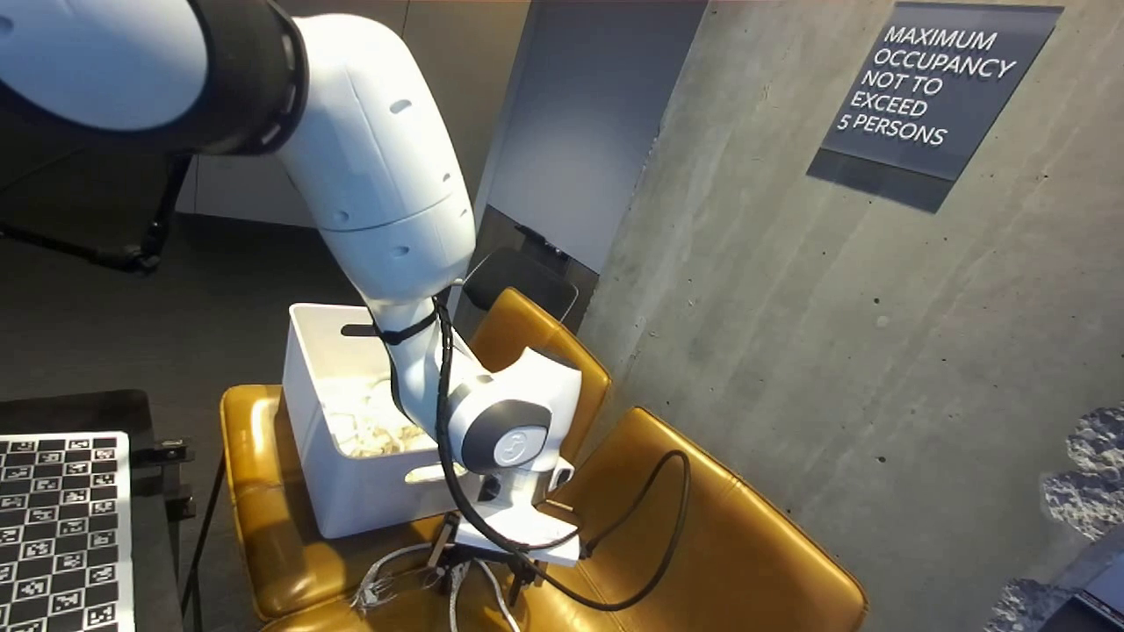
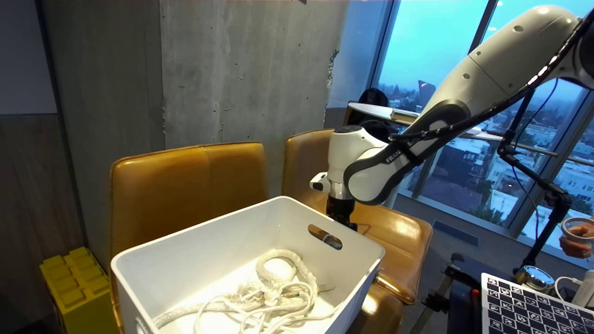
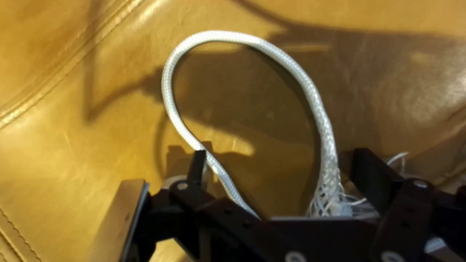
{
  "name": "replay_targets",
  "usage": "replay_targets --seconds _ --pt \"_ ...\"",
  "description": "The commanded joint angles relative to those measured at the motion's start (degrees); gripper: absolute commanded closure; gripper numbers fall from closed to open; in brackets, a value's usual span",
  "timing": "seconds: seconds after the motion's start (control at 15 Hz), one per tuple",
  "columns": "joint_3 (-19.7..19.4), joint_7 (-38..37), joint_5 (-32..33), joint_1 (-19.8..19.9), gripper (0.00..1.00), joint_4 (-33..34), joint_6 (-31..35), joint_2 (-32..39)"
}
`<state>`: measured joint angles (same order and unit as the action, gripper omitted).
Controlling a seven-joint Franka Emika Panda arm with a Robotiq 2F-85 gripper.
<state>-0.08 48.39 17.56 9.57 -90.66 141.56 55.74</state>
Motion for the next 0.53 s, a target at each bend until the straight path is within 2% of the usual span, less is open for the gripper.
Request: replay_targets --seconds 0.0,0.47 --pt "0.1 2.3 0.7 -1.1 0.00 6.8 -2.5 4.9" --pt "-0.8 3.5 2.4 -3.5 0.00 10.1 -5.6 7.8"
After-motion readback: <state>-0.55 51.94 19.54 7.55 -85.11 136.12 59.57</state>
